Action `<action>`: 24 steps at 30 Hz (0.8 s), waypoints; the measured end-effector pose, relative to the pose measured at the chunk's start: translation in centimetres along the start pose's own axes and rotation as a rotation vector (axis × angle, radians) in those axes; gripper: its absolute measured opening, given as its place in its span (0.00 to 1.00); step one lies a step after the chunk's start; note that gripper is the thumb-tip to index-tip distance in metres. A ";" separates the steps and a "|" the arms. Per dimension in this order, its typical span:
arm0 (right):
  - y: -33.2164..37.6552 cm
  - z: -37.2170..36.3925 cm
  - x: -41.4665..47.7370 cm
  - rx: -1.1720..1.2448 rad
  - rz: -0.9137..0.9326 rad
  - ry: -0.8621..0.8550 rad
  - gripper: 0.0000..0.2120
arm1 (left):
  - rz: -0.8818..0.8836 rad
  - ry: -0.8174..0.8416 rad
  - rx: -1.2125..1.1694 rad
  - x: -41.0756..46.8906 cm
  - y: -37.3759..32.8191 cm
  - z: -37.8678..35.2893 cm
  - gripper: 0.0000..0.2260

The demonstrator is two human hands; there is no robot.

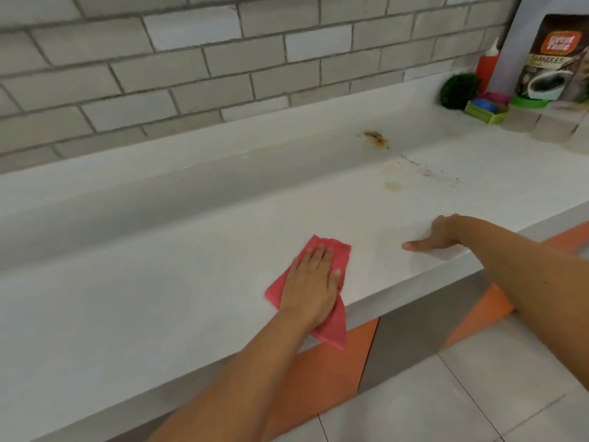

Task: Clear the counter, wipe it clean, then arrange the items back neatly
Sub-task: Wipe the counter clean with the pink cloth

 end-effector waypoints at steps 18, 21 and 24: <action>-4.2 1.2 2.3 0.216 0.110 -0.197 0.37 | -0.187 0.022 0.034 7.5 -9.8 -3.3 0.24; -9.0 3.2 3.5 0.298 0.034 -0.324 0.37 | -0.264 0.088 0.027 8.9 -8.6 -3.4 0.23; -13.8 1.7 4.5 0.277 -0.233 -0.264 0.55 | -0.134 0.027 0.014 13.6 -3.5 -2.0 0.24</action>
Point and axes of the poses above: each hand's wrist, its own x-axis towards the middle knuckle, its own z-axis out of the back of the hand, y = z × x, the point moved 8 cm from there along x, towards the middle knuckle, and after that the axes turned 4 degrees about z, right-handed, at the moved point
